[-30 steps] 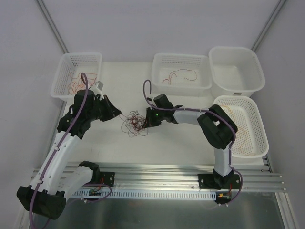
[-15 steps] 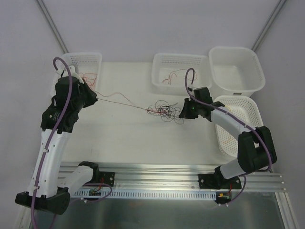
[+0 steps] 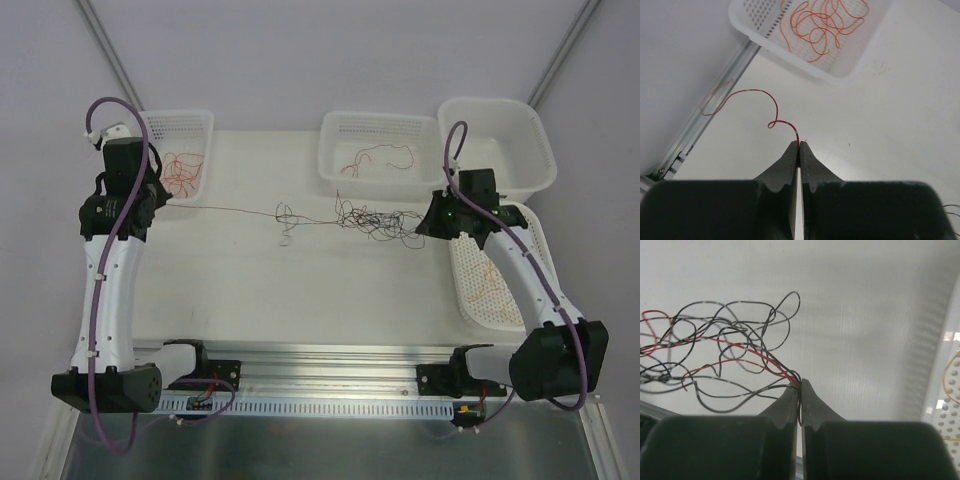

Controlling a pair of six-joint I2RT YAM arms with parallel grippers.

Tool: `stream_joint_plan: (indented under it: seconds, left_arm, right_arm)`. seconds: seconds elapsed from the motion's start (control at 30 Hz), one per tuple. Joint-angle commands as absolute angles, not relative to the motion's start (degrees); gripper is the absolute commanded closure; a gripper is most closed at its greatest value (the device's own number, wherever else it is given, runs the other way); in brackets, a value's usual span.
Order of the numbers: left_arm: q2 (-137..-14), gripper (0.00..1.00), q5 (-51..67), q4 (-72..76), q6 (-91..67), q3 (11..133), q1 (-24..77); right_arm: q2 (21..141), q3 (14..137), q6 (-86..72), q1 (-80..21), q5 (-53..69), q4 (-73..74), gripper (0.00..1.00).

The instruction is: Untangle the cables

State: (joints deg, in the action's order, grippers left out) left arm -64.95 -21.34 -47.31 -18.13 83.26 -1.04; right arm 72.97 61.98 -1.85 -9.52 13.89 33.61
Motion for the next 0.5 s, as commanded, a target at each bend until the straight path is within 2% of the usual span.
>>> stream_joint_plan:
  seconds: [0.0,0.27,0.47]
  left_arm:
    - [-65.56,1.0,-24.43,-48.34,-16.08,84.64,-4.74]
    - [-67.85,1.0,-20.22,-48.25,-17.22,81.4,-5.18]
    - [-68.12,1.0,-23.65,-47.9,-16.96,74.55,-5.1]
  right_arm:
    - [68.91,66.26,-0.26,-7.12,12.92,38.93,0.99]
    - [64.52,70.92,2.02,-7.12,18.35,41.31,0.99]
    - [60.03,77.59,3.43,-6.33,19.07,43.24,0.99]
